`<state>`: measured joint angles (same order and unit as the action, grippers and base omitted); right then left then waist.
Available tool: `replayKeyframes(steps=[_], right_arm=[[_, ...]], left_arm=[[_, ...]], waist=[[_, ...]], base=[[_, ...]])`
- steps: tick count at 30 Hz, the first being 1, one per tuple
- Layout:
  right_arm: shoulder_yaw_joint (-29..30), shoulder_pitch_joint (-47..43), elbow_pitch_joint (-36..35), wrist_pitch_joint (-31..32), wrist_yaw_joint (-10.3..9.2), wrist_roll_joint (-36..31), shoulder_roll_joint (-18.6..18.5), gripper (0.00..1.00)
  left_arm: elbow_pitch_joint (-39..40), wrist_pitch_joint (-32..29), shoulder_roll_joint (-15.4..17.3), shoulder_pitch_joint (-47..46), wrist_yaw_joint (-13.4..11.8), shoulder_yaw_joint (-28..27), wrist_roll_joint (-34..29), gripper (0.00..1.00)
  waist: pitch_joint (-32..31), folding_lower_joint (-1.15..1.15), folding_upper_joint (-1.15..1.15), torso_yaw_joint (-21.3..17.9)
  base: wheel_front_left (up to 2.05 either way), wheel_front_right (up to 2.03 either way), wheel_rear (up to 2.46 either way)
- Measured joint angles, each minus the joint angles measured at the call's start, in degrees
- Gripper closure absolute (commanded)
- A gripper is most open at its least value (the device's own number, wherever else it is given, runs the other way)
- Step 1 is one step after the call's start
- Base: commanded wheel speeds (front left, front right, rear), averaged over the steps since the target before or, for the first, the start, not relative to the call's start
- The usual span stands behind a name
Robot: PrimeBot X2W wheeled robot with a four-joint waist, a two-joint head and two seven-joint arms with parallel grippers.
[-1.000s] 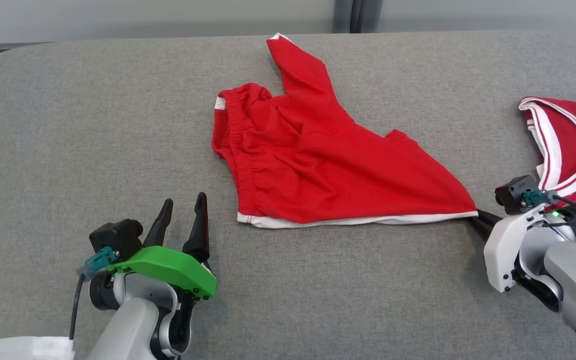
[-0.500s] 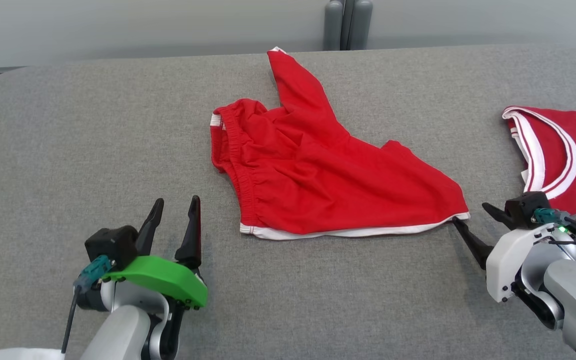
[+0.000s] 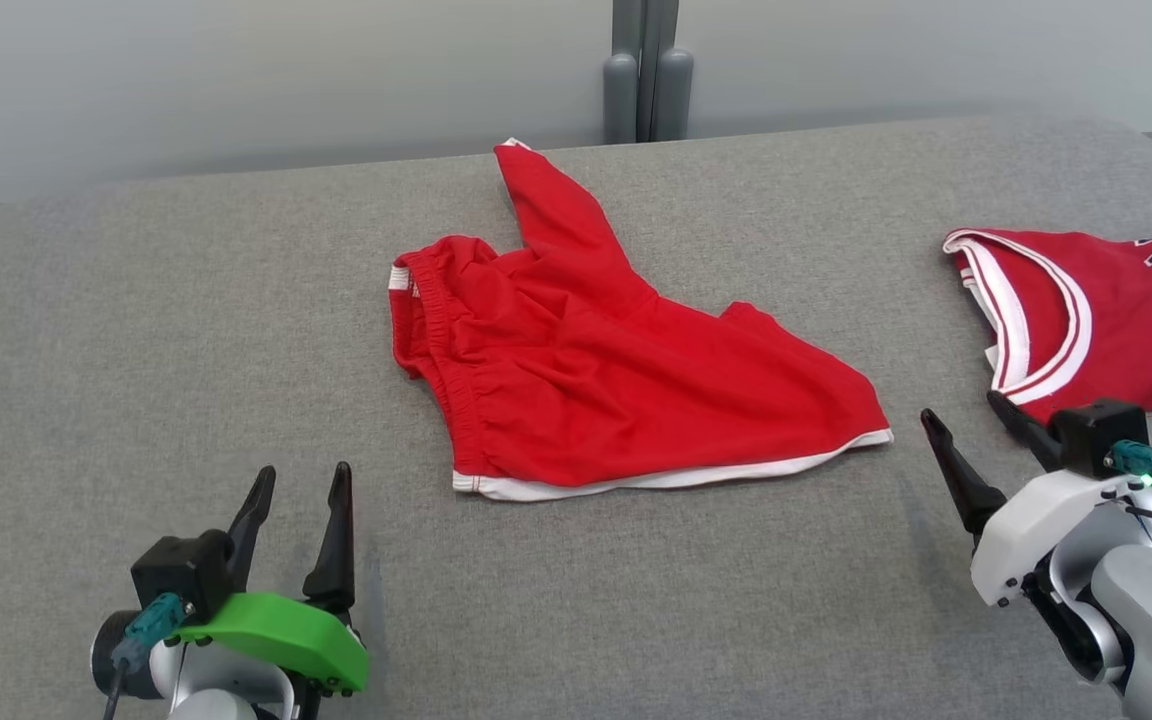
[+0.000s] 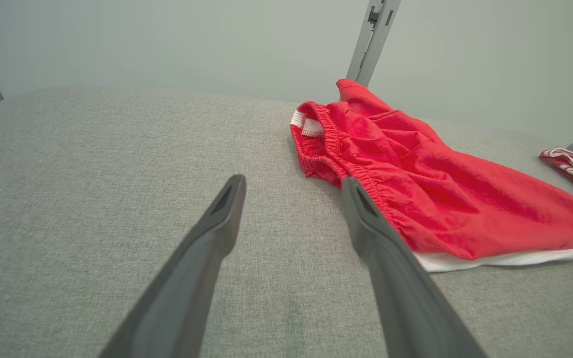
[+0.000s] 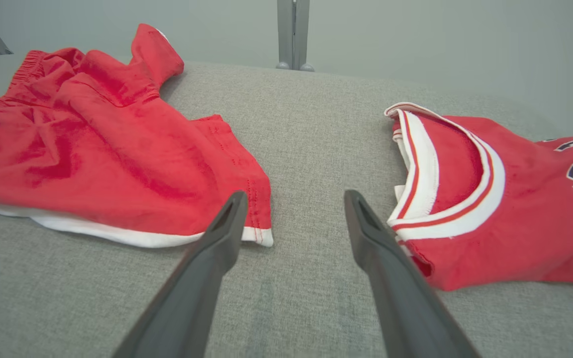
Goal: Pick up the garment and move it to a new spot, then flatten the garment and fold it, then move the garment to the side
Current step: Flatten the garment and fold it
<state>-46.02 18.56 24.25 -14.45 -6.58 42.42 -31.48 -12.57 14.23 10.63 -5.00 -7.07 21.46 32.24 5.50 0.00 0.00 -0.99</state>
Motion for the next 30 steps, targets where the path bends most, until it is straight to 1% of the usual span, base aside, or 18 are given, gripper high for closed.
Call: replayKeyframes(steps=[5, 10, 16, 20, 27, 30], right_arm=[[3.79, -3.82, -1.97, -0.05, -0.48, -0.33, -0.03, 0.00], [9.58, -6.00, -6.28, -0.05, -0.58, -3.35, 0.35, 0.00], [14.02, -11.50, -8.26, -0.05, -0.59, -5.50, 0.66, 0.00], [17.25, -15.33, -9.00, -0.05, -0.59, -7.49, 2.47, 0.00], [19.08, -18.38, -10.45, -0.05, -0.59, -9.50, 4.69, 0.00], [20.82, -19.31, -11.10, -0.05, -0.59, -10.91, 5.70, 0.00]], left_arm=[[0.64, 0.01, 0.16, 2.04, 0.00, -0.01, -2.09, 0.00], [1.14, 0.01, 0.62, 4.86, 0.00, -2.13, -2.77, 0.00], [2.00, 0.01, 0.80, 6.93, 0.00, -2.93, -4.52, 0.00], [1.96, 0.01, 0.83, 8.64, 0.00, -4.41, -5.38, 0.00], [1.94, 0.01, 0.98, 10.45, 0.00, -5.79, -5.83, 0.00], [1.96, 0.01, 0.92, 11.04, 0.00, -6.32, -5.99, 0.00]], waist=[[-1.21, 0.00, 0.00, -0.41], [-2.87, 0.00, 0.00, -0.44], [-4.47, 0.00, 0.00, 0.09], [-5.17, 0.00, 0.00, 1.38], [-5.92, 0.00, 0.00, 3.05], [-6.18, 0.00, 0.00, 3.79]], base=[[0.00, 0.00, 0.00], [0.00, 0.00, 0.00], [0.00, 0.00, 0.00], [0.00, 0.00, 0.00], [0.00, 0.00, 0.00], [0.00, 0.00, 0.00]])
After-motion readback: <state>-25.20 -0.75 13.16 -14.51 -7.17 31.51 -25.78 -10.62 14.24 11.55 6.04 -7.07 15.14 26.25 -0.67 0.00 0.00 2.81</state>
